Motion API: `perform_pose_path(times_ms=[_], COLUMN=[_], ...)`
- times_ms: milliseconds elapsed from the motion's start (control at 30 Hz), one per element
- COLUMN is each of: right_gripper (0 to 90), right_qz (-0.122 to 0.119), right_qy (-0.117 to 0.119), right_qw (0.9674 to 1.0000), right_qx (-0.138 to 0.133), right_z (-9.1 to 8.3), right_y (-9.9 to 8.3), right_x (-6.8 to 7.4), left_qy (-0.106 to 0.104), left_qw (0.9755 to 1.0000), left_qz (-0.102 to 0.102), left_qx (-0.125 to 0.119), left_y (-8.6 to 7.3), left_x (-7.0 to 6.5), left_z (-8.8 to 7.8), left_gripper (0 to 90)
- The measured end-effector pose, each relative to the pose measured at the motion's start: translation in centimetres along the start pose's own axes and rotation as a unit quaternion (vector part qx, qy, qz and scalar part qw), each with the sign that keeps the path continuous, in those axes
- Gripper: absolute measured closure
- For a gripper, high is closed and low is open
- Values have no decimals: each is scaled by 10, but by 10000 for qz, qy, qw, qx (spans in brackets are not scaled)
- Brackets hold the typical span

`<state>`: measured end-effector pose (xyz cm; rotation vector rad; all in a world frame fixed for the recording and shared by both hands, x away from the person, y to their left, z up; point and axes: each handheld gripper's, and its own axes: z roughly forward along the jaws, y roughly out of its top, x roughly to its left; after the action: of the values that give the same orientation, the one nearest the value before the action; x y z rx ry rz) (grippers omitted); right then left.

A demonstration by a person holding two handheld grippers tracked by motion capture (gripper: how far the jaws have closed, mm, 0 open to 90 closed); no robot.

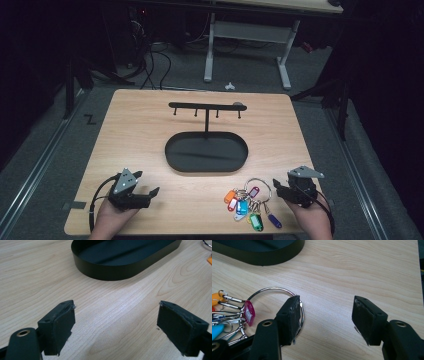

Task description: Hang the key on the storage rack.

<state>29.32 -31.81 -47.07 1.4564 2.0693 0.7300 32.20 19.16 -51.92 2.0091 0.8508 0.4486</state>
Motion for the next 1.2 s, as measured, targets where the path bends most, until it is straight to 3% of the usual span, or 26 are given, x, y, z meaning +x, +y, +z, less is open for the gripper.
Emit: perform_pose_path(times_ms=[333, 533, 600, 667, 700, 733, 767, 833, 867, 900, 933, 967, 1067, 1100, 1167, 1200], right_gripper=[386, 403, 408, 409, 409, 409, 433, 440, 442, 461, 461, 479, 506, 526, 555, 555], right_qz=[-257, -457, -575, -609, -685, -685, -747, -776, -810, -891, -891, -961, -1019, -1050, -1026, -1026], right_qy=[188, 325, 389, 414, 427, 427, 480, 492, 527, 550, 550, 594, 613, 649, 798, 798], right_qw=[9974, 9928, 9887, 9869, 9832, 9832, 9798, 9785, 9763, 9717, 9717, 9674, 9649, 9631, 9561, 9561], right_qx=[643, 1058, 1328, 1435, 1637, 1637, 1791, 1847, 1936, 2116, 2116, 2265, 2341, 2392, 2628, 2628], right_z=[-2, 5, 11, 13, 17, 17, 20, 21, 23, 27, 27, 32, 36, 38, 47, 47], right_y=[14, 20, 24, 26, 29, 29, 33, 35, 37, 40, 40, 45, 48, 50, 53, 53], right_x=[0, 3, 6, 6, 8, 8, 8, 8, 8, 9, 9, 10, 11, 12, 16, 16], left_qy=[-3, -14, -40, -41, -38, -37, -40, -44, -53, -58, -62, -68, -68, -70, -81, -81], left_qw=[10000, 10000, 10000, 10000, 10000, 10000, 10000, 10000, 10000, 10000, 10000, 10000, 10000, 9999, 9999, 9999], left_qz=[-24, -33, -44, -44, -34, -25, -21, -25, -30, -31, -31, -38, -55, -71, -62, -62], left_qx=[-45, -18, -19, -20, -22, -22, -22, -16, -11, -7, -8, -15, -24, -30, -22, -22], left_y=[1, 1, 1, 1, 1, 1, 1, 1, 1, 1, 1, 1, 1, 1, 1, 1], left_x=[0, 1, 1, 0, 0, 0, 0, 0, 0, 0, 0, 0, 1, 1, 1, 1], left_z=[-3, -1, -1, -1, -2, -2, -2, -2, -2, -2, -2, -2, -2, -2, -2, -2], left_gripper=[149, 149, 149, 149, 149, 149, 149, 149, 149, 149, 149, 149, 149, 149, 149, 149])
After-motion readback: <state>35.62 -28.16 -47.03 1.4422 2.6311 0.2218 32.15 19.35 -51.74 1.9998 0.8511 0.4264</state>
